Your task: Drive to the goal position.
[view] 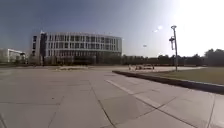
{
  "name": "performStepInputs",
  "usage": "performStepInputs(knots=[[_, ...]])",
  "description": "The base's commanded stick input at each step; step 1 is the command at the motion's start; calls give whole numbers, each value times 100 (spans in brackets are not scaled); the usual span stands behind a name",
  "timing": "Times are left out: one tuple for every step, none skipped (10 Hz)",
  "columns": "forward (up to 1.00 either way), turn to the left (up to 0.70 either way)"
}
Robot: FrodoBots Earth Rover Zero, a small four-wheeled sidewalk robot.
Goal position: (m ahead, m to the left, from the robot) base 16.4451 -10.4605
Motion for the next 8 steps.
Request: performStepInputs(knots=[[5,0],[6,0],[5,0],[6,0],[6,0],[6,0],[6,0],[6,0]])
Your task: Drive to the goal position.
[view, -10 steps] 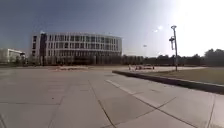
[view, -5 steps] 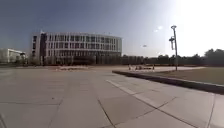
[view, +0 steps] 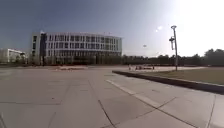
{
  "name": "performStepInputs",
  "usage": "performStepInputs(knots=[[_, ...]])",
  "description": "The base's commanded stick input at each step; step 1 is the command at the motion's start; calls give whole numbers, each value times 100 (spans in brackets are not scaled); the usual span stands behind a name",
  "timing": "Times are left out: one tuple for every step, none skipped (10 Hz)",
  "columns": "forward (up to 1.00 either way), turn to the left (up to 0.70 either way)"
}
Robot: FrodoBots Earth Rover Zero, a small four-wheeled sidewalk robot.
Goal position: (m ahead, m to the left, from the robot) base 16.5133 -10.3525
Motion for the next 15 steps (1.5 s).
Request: performStepInputs(knots=[[6,0],[6,0],[5,0],[5,0],[6,0],[6,0],[6,0],[6,0],[6,0],[6,0],[6,0],[6,0],[6,0],[6,0],[6,0]])
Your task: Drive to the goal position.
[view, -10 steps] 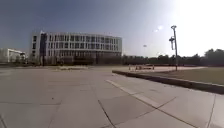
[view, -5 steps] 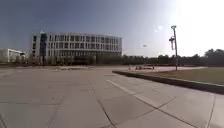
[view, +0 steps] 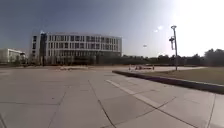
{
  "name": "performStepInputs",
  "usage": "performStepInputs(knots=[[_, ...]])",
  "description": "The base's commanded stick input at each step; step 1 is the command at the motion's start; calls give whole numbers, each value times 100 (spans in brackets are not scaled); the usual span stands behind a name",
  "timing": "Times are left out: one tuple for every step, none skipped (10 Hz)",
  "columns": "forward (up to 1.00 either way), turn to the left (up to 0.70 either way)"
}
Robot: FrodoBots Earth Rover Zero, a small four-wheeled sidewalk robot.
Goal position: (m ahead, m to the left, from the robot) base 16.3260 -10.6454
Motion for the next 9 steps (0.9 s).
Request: performStepInputs(knots=[[6,0],[6,0],[6,0],[6,0],[5,0],[6,0],[6,0],[6,0],[6,0]])
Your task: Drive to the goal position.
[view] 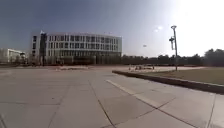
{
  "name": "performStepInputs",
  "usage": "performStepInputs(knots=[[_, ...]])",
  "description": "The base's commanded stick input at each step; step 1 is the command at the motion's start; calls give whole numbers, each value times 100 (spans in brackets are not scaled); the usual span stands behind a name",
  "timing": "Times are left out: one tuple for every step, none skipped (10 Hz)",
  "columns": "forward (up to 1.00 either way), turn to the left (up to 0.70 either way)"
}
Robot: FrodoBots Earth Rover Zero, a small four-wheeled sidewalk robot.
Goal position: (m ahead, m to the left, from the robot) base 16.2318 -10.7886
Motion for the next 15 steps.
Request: performStepInputs(knots=[[6,0],[6,0],[6,0],[6,0],[6,0],[6,0],[6,0],[6,0],[6,0],[5,0],[6,0],[6,0],[6,0],[6,0],[6,0]])
